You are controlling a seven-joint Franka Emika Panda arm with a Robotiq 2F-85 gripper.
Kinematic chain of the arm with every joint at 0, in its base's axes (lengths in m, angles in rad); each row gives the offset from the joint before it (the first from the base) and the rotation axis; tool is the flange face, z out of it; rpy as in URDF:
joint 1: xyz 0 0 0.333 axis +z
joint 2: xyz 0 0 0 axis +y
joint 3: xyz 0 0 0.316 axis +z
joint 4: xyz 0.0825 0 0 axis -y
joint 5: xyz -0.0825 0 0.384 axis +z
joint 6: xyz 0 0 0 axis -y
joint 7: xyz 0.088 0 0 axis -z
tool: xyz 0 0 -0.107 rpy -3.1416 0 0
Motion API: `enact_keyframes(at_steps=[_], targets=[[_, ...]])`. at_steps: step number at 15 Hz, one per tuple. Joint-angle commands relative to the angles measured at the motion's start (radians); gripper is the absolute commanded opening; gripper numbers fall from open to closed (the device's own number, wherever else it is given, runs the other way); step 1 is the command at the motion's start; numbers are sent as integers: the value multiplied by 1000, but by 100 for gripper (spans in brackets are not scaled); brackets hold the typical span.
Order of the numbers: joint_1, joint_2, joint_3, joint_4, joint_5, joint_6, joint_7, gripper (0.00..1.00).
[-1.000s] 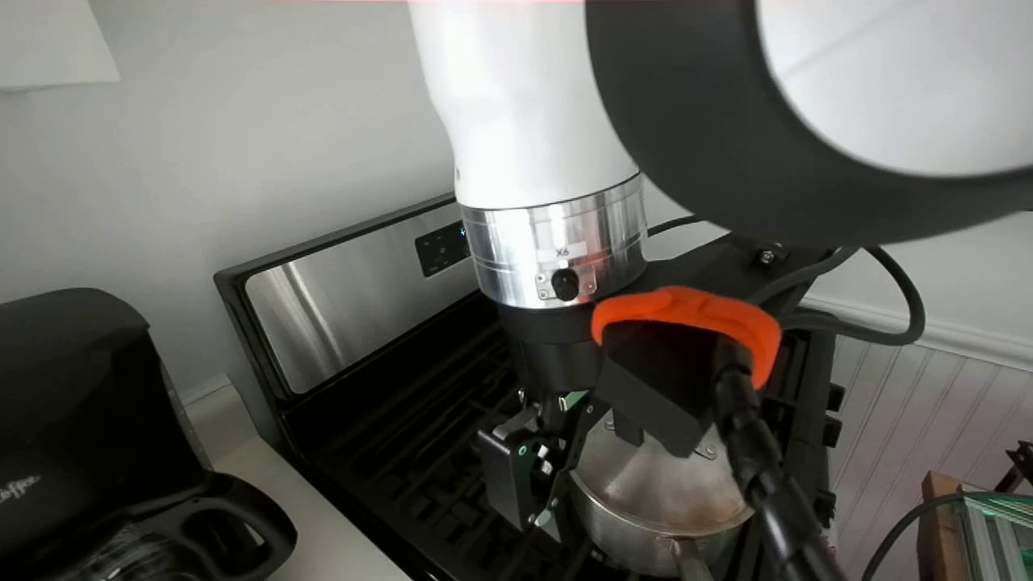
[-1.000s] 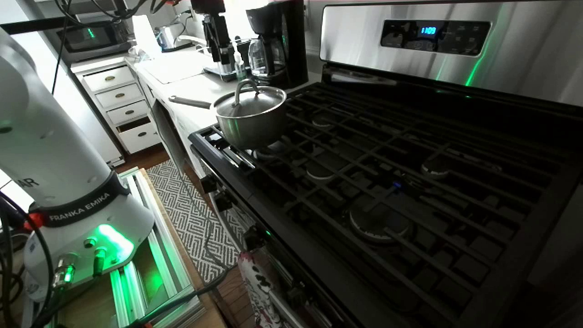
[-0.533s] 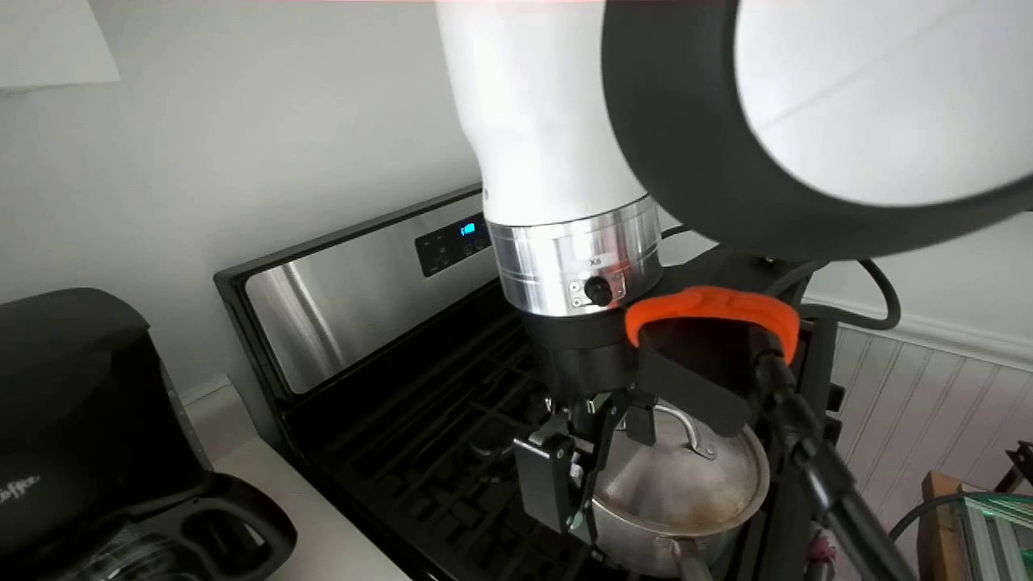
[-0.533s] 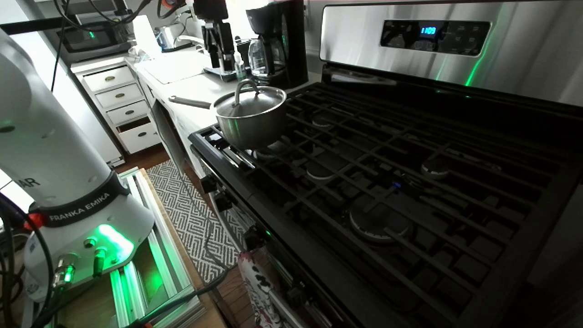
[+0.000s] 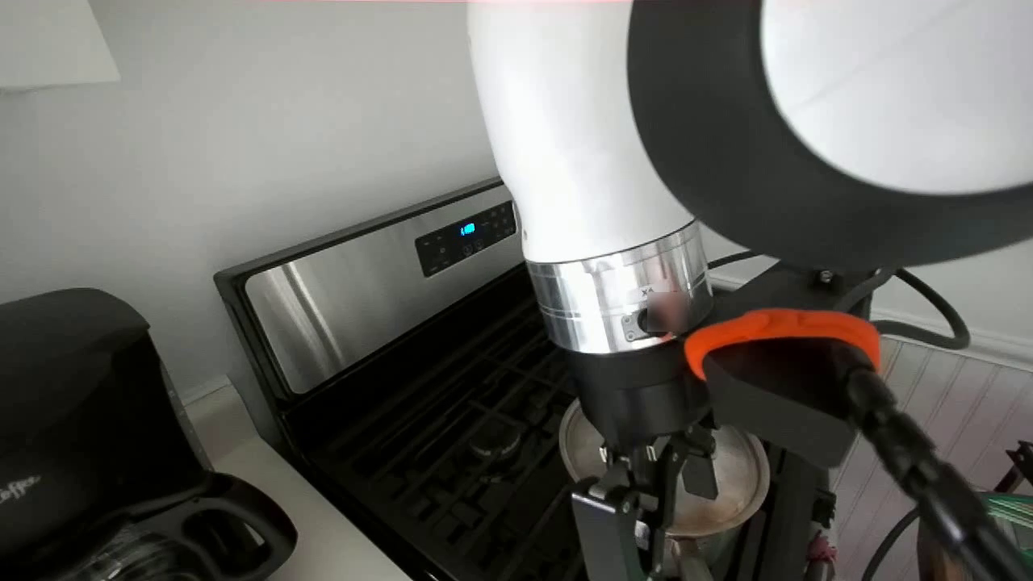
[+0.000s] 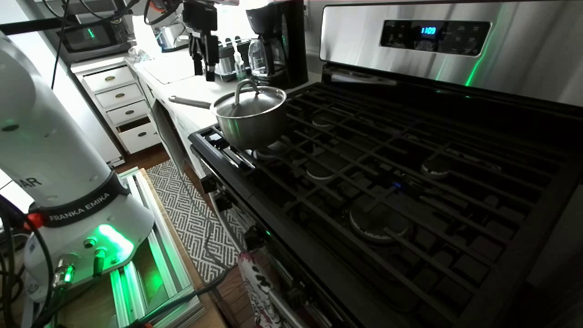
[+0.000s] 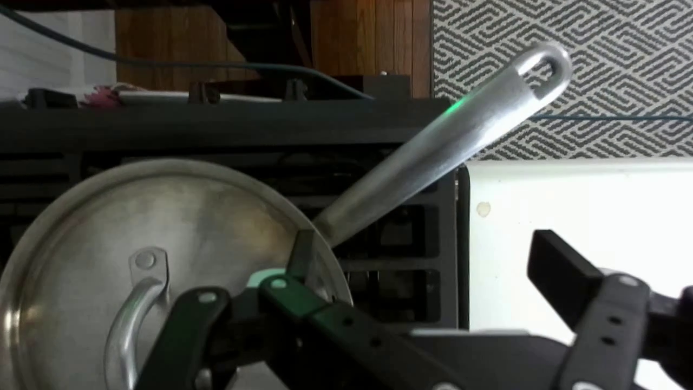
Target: Move the pot to the top left corner of the stove
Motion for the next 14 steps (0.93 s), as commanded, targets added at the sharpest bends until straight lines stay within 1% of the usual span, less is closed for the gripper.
enact_keyframes(at_steps=[1,4,8,9,11,14], targets=[[14,-74,-28,-67,53,-71,-14,100],[6,-99,-43,-119,66,-84,-12,100],[16,-111,-54,-176,151,-15,-17,100],[2,-72,-42,-132,93,-54,0,100],[3,-77,-43,-147,115,-38,0,100],[0,-68,-41,-146,117,-30,16,100]])
